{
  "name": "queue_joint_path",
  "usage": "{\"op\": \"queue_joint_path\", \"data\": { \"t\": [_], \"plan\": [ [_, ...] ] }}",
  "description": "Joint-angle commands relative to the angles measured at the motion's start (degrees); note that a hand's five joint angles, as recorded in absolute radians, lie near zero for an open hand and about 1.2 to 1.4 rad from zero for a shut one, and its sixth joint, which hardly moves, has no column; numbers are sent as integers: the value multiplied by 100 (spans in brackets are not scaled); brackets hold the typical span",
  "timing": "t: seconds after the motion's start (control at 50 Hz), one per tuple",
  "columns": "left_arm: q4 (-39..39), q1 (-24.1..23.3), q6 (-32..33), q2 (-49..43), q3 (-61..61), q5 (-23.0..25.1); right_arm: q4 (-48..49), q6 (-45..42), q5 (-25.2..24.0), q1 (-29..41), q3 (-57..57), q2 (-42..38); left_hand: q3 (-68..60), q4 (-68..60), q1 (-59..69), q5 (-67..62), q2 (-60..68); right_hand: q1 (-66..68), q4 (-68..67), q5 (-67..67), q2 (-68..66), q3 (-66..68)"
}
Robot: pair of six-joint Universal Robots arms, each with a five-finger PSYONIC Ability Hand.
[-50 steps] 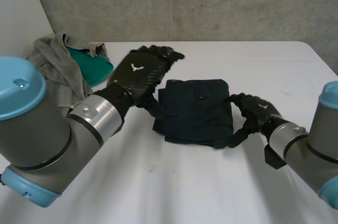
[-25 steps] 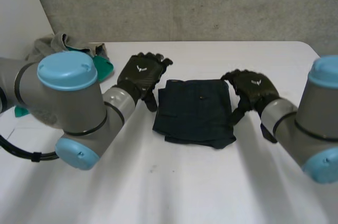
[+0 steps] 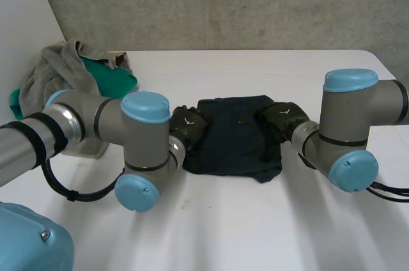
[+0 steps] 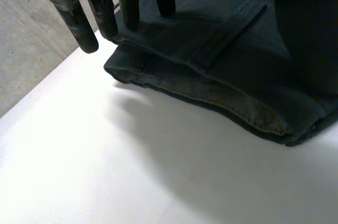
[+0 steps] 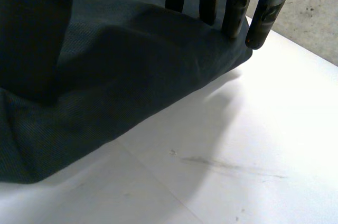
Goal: Fold the laundry.
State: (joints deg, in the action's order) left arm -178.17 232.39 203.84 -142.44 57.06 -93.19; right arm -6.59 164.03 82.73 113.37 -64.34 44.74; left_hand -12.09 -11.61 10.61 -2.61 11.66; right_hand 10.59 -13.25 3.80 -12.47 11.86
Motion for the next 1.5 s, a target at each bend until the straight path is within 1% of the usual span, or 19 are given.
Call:
{"op": "queue_joint_path", "data": {
  "t": [0.02, 0.2, 0.24, 0.28, 0.32, 0.36, 0.46, 0.54, 0.6, 0.64, 0.68, 0.88, 1.04, 1.24, 1.32, 1.34, 1.38, 1.4, 1.5],
  "plan": [
    [-16, -71, 59, 304, 51, 11, -27, -108, 7, 1, 36, 96, 188, 140, -40, 239, -144, -34, 300, -355, 222, -160],
    [-8, -89, -274, 708, 77, 46, -18, -38, 112, 1, -43, 237, 188, 140, -40, 239, -144, -34, 300, -355, 222, -160],
    [10, -71, -354, 866, 147, 64, -9, 6, 182, 1, -113, 421, 188, 140, -40, 239, -144, -34, 300, -355, 222, -160],
    [10, -54, -424, 989, 226, 125, 43, 225, 340, -43, -341, 895, 188, 140, -40, 239, -144, -59, 325, -380, 247, -186],
    [10, -36, -538, 1278, 358, 353, 105, 471, 428, -51, -552, 1203, 188, 140, -40, 239, -144, -59, 325, -380, 247, -186],
    [10, 8, -626, 1568, 455, 564, 298, 989, 499, -121, -947, 1598, 188, 140, -40, 239, -144, -59, 325, -380, 247, -186],
    [10, 297, -1118, 2518, 999, 1557, 527, 1781, 394, -464, -1835, 1898, 188, 140, -40, 239, -144, -59, 325, -380, 247, -186],
    [27, 508, -1522, 3010, 1412, 2400, 641, 2133, -36, -561, -2564, 2056, 188, 140, -40, 239, -144, -59, 325, -380, 247, -186],
    [19, 631, -1785, 3370, 1754, 2971, 887, 2239, -485, -561, -2969, 2092, 154, 106, -6, 206, -111, -59, 325, -380, 247, -186],
    [1, 684, -1856, 3503, 1905, 3157, 1140, 2221, -652, -552, -3153, 2083, 154, 106, -6, 206, -110, -34, 300, -355, 222, -161],
    [1, 746, -1874, 3643, 2080, 3280, 1300, 2239, -635, -561, -3225, 2066, 137, 90, 11, 189, -94, -17, 283, -338, 205, -144],
    [-25, 720, -1866, 3873, 2362, 3281, 1968, 2274, -548, -447, -2901, 1319, 137, 89, 11, 189, -94, 385, -120, 64, -197, 259],
    [-25, 729, -1866, 3855, 2363, 3272, 1986, 2291, -415, -315, -2417, 897, 120, 73, 28, 172, -77, 1277, -1011, 956, -1089, 1151],
    [-34, 737, -1874, 3802, 2363, 3272, 1986, 2300, -389, -139, -2030, 545, 120, 73, 28, 172, -77, 1664, -1398, 1343, -1476, 1538],
    [-34, 737, -1874, 3793, 2371, 3272, 1986, 2318, -389, -95, -1889, 457, 120, 73, 28, 172, -77, 3762, -3497, 3442, -3574, 3636],
    [-34, 737, -1874, 3793, 2363, 3281, 1986, 2387, -406, -95, -1802, 414, 120, 73, 28, 172, -77, 5083, -4818, 4762, -4895, 4957],
    [-34, 737, -1874, 3793, 2363, 3281, 1986, 2484, -415, -95, -1696, 326, 120, 73, 28, 172, -77, 6518, -6252, 6197, -6330, 6392],
    [-34, 737, -1874, 3785, 2371, 3272, 1977, 2546, -415, -104, -1548, 221, 120, 73, 28, 172, -77, 6936, -6671, 6616, -6748, 6810],
    [-34, 737, -1874, 3785, 2363, 3272, 1951, 2529, -406, -122, -1143, 114, 120, 73, 28, 172, -77, 6941, -6675, 6620, -6753, 6814]
  ]
}}
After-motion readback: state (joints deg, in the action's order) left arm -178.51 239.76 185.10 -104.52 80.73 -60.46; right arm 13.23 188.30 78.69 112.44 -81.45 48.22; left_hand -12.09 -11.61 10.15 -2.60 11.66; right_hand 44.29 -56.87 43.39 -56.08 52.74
